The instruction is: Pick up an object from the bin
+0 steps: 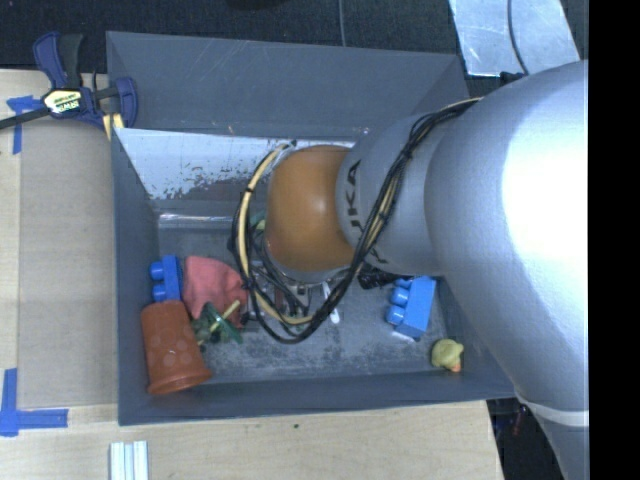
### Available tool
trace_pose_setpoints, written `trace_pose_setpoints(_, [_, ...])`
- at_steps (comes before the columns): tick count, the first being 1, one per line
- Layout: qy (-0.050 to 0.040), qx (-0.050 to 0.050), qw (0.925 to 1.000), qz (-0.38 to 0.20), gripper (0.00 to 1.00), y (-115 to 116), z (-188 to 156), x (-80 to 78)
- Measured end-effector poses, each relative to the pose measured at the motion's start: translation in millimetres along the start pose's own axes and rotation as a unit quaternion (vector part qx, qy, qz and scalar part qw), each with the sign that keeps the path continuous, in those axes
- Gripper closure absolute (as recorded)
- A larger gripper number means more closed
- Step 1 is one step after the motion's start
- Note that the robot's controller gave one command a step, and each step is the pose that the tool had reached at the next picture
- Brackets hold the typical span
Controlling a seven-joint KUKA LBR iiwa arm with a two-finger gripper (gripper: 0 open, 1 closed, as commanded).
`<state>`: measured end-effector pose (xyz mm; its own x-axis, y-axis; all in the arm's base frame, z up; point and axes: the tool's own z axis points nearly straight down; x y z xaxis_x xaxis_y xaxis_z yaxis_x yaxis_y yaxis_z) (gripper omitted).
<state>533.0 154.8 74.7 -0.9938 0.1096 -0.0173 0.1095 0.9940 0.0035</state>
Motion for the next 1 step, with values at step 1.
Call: trace_pose_setpoints(1, [-0.002,-0.001,1.0,-0.002,1.0,-5.6,3.0,-7.8])
